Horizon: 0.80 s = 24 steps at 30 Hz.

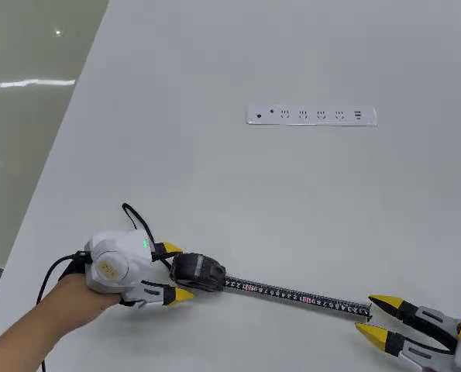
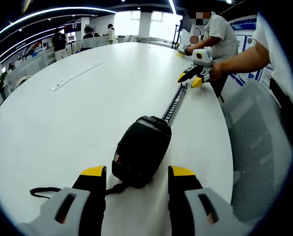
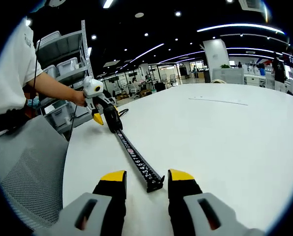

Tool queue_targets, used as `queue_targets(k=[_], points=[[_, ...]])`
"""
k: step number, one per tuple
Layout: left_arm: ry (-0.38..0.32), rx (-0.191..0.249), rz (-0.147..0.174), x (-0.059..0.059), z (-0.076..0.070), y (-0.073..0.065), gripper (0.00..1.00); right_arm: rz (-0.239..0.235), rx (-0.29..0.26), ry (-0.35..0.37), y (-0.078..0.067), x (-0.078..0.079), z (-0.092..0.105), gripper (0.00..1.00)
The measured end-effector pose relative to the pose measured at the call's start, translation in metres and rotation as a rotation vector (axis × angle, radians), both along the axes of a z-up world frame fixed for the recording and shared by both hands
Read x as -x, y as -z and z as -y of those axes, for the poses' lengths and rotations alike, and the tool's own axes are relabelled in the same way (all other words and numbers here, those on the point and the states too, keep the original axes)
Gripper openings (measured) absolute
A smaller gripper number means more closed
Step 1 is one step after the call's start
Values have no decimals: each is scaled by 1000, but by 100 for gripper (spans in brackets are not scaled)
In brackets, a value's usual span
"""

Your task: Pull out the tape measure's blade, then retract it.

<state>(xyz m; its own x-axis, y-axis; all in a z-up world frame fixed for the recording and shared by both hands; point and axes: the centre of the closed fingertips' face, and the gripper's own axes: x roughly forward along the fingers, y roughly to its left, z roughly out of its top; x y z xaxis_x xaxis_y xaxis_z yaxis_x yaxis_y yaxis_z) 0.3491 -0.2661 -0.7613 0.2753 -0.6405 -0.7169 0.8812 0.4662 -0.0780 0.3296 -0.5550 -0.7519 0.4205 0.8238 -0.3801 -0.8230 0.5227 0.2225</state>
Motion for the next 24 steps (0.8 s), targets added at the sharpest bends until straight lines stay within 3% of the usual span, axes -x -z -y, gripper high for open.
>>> queue_targets(k=[9,11,18,20,24], points=[[-87,46,7,8,-5,-13,52,6,16,54,-10,4,-3,35],[-129,55,-7,9,-8,-13,53,2,15,75,-11,3,-2,38],[-203,88,16,11,-13,-24,55,2,11,112,-22,5,-5,40],[-217,86,40,12,-14,-27,57,3,10,125,-24,6,-5,40],[-232,106,44,17,-14,-33,57,3,8,147,-29,9,-6,41]])
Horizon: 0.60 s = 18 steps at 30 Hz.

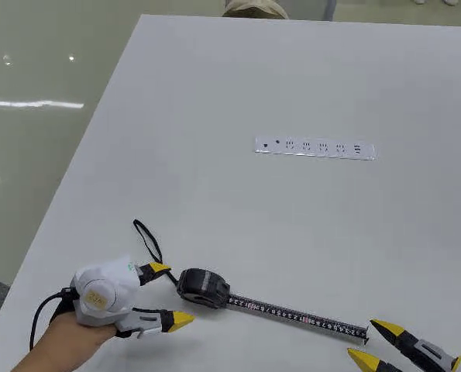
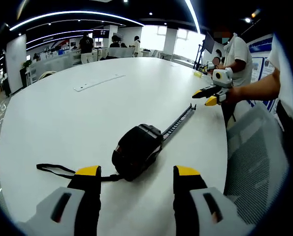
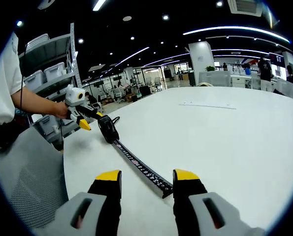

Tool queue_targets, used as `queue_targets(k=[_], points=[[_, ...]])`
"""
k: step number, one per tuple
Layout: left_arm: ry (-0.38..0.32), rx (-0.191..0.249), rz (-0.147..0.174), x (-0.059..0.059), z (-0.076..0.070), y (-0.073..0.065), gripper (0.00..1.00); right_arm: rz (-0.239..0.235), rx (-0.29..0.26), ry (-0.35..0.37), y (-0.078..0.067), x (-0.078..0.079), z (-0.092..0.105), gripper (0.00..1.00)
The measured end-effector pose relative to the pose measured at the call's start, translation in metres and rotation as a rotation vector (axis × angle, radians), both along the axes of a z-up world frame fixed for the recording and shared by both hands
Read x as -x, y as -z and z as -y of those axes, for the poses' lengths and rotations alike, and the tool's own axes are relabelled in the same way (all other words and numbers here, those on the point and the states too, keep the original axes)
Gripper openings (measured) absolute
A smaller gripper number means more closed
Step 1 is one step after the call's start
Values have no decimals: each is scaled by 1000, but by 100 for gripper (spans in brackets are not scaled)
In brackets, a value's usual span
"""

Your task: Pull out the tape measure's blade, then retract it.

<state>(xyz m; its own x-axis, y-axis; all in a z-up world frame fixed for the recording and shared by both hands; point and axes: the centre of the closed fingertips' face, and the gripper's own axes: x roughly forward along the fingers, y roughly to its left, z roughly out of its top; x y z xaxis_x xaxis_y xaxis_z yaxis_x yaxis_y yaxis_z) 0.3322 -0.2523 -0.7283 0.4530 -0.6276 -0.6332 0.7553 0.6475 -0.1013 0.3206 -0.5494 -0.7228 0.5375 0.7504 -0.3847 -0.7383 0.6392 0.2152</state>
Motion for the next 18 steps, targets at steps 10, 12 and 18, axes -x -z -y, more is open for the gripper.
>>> queue_targets(k=[10,12,18], points=[[-57,25,17,16,-2,-1,59,7,30,41,-1,8,3,42],[-67,25,18,19,-3,-3,58,7,30,42,-1,10,3,42],[-120,48,27,27,-7,-8,59,12,35,54,-3,15,3,43]])
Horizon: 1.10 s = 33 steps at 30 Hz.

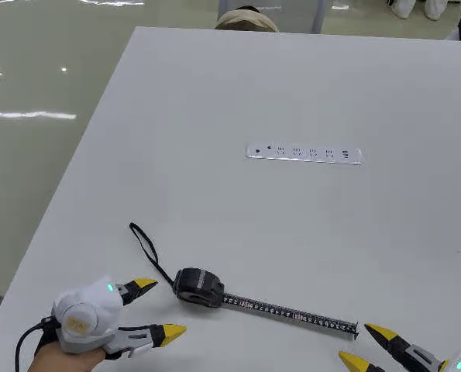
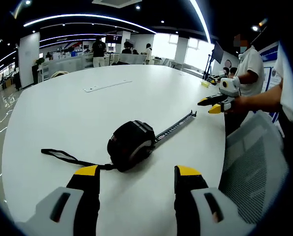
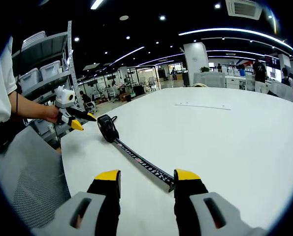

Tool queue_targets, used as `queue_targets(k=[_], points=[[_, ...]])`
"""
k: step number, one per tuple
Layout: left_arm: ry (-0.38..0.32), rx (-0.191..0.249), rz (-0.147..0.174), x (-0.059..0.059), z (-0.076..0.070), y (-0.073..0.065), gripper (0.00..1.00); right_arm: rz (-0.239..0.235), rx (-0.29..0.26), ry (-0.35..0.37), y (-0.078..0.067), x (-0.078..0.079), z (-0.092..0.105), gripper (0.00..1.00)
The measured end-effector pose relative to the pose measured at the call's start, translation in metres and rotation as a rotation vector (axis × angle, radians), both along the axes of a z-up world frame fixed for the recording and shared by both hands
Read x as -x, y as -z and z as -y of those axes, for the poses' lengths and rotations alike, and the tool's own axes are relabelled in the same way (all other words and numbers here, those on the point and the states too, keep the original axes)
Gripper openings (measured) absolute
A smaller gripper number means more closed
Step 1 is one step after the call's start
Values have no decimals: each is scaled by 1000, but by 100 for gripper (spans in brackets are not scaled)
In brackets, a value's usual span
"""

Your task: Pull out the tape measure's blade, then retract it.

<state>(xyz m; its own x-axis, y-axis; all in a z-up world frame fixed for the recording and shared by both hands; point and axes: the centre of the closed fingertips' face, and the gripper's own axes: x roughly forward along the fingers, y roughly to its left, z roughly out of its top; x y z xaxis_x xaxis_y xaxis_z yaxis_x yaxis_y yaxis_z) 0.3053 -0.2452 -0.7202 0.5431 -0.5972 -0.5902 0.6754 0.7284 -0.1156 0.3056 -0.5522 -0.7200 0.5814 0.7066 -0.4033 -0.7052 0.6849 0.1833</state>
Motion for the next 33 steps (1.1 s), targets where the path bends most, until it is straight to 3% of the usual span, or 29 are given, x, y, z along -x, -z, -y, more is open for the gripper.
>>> queue_targets(k=[10,15,26,33], points=[[-70,13,14,11,-10,-4,62,8,14,1,-7,8,-2,44],[-91,52,20,21,-8,-7,64,15,12,10,-11,14,-2,44],[-146,76,44,34,-9,-13,70,18,10,30,-14,26,1,47],[-170,90,42,44,-12,-12,73,22,-1,34,-17,34,0,49]])
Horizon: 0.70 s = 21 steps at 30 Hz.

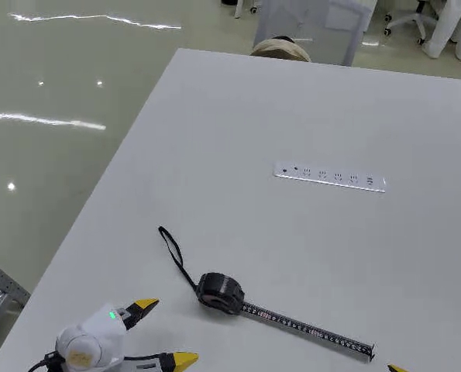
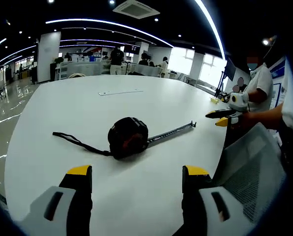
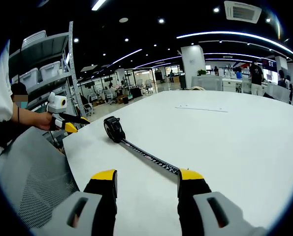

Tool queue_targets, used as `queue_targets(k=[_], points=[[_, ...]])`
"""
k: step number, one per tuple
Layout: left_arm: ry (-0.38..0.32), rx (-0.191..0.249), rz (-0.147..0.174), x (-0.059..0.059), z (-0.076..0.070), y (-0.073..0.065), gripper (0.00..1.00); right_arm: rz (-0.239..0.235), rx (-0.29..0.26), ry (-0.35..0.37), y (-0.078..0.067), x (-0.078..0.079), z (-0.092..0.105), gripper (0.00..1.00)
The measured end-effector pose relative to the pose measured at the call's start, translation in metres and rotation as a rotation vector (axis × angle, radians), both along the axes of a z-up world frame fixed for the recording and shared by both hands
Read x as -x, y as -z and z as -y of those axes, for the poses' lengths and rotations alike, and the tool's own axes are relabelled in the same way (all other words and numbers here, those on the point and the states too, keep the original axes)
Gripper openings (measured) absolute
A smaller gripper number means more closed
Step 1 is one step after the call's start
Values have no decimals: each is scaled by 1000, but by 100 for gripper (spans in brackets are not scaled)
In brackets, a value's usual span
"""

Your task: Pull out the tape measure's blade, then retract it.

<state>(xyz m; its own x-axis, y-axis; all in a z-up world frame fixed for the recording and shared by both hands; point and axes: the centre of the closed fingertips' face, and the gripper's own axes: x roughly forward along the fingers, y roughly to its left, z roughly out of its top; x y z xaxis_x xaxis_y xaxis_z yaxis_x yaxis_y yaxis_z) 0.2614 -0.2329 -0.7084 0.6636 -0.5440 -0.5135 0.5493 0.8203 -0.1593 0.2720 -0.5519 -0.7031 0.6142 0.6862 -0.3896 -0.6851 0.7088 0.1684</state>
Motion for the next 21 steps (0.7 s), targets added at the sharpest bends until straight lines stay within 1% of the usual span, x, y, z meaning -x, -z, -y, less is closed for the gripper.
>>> queue_targets(k=[3,7,9,15,21], points=[[-18,2,4,5,-2,-1,74,1,2,-2,0,3,1,49],[-50,-6,14,10,-7,-1,74,2,0,1,-1,7,0,50],[-67,7,10,12,-10,0,74,-1,-4,3,-2,9,0,50],[-85,-2,9,20,-17,0,75,-3,-10,12,-1,17,1,51],[-99,4,10,24,-23,-1,76,0,-16,33,-3,21,5,51]])
